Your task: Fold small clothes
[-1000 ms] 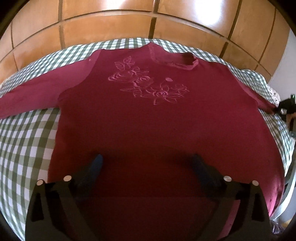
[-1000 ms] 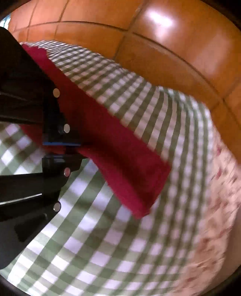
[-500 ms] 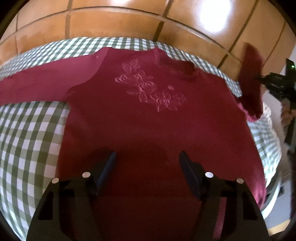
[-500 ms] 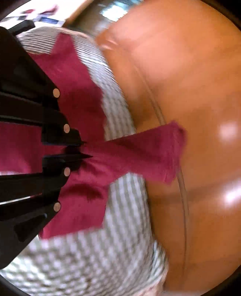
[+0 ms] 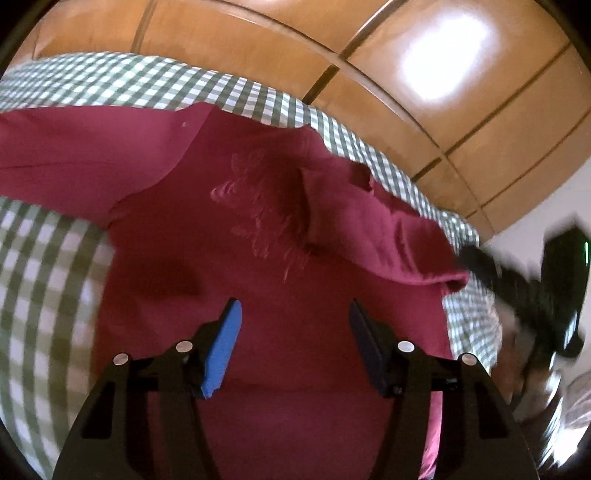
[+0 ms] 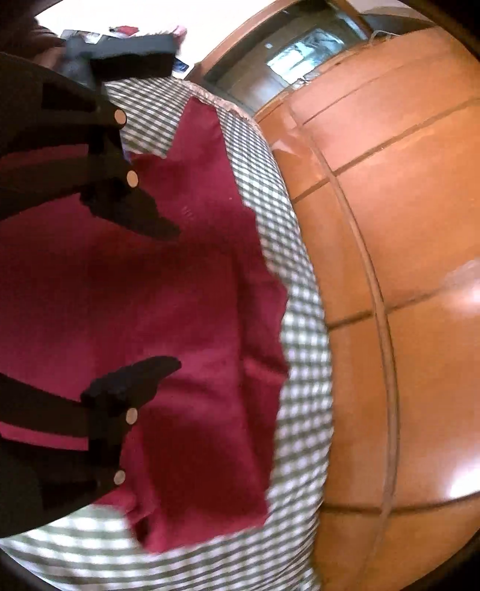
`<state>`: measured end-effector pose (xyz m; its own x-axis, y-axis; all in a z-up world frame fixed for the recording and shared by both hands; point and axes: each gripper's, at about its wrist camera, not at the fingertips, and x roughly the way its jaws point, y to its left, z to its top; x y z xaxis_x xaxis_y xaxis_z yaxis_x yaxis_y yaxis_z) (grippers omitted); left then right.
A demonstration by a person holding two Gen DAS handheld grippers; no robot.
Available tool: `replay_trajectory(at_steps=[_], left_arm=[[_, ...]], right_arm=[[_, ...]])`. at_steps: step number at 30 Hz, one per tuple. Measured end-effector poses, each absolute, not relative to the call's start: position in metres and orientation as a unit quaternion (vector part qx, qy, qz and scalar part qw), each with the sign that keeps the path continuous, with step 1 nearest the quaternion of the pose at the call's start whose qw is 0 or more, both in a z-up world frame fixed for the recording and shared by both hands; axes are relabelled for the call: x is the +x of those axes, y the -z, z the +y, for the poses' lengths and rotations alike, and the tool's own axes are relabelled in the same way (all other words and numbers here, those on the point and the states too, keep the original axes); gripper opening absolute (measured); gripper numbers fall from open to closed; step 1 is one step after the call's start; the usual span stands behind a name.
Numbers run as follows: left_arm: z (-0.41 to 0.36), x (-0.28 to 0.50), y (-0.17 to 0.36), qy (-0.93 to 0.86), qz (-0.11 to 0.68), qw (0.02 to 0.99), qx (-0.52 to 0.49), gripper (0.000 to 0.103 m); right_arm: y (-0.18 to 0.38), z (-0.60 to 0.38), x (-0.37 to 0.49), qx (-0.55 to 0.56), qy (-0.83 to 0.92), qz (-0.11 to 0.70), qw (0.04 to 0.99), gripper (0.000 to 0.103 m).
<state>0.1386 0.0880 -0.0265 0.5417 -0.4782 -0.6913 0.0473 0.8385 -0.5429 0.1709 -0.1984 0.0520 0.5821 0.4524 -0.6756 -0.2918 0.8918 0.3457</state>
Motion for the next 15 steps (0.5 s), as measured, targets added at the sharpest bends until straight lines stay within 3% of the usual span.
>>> replay_trajectory(at_steps=[9, 10, 13, 15], left_arm=[[0.056, 0.22, 0.047, 0.157, 0.486, 0.814, -0.275, 0.058], [0.05, 0.228, 0.049, 0.159, 0.489, 0.814, -0.272, 0.053], [0.03, 0.253, 0.049, 0.16, 0.501, 0.815, -0.243, 0.02], [0.027, 0.261, 0.038, 0.16, 0.492, 0.824, -0.231, 0.014]], right_arm=[[-0.016, -0.32, 0.103, 0.198, -0.103, 0.444, 0.868, 0.076], [-0.012, -0.328, 0.101, 0.208, -0.093, 0.445, 0.866, 0.077], [-0.005, -0.346, 0.099, 0.247, -0.083, 0.442, 0.859, 0.077], [-0.005, -0.347, 0.106, 0.26, -0.079, 0.438, 0.857, 0.077]])
